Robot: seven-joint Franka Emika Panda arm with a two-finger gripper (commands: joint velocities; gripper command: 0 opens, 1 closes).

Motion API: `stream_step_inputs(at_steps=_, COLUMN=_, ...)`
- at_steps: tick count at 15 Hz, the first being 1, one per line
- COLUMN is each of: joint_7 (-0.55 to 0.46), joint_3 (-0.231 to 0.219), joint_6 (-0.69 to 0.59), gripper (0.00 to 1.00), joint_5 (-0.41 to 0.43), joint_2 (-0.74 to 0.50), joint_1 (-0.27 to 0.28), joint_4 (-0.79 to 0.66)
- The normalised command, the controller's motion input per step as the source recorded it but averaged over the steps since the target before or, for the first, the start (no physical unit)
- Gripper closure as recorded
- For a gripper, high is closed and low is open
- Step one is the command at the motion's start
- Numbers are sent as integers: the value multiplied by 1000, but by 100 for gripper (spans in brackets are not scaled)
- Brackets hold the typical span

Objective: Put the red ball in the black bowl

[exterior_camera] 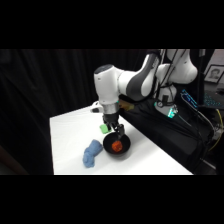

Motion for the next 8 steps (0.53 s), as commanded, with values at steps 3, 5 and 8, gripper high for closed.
stream_step_inputs(at_steps=3, joint_7=72, joint_3=-44, joint_6=-404, gripper=0, joint_5=-74, joint_2=-369, joint_1=12, joint_4=74)
stream_step_inputs(at_steps=5, joint_7=20, joint_3=-44, joint_6=-377, gripper=0, joint_5=-67, joint_2=-301, joint_1=-10, joint_4=105)
stream_step_inputs(at_steps=8, joint_7=-42, joint_3=-44, joint_6=-310, gripper=0, joint_5=-72, joint_2=-201, joint_1=-25, joint_4=137)
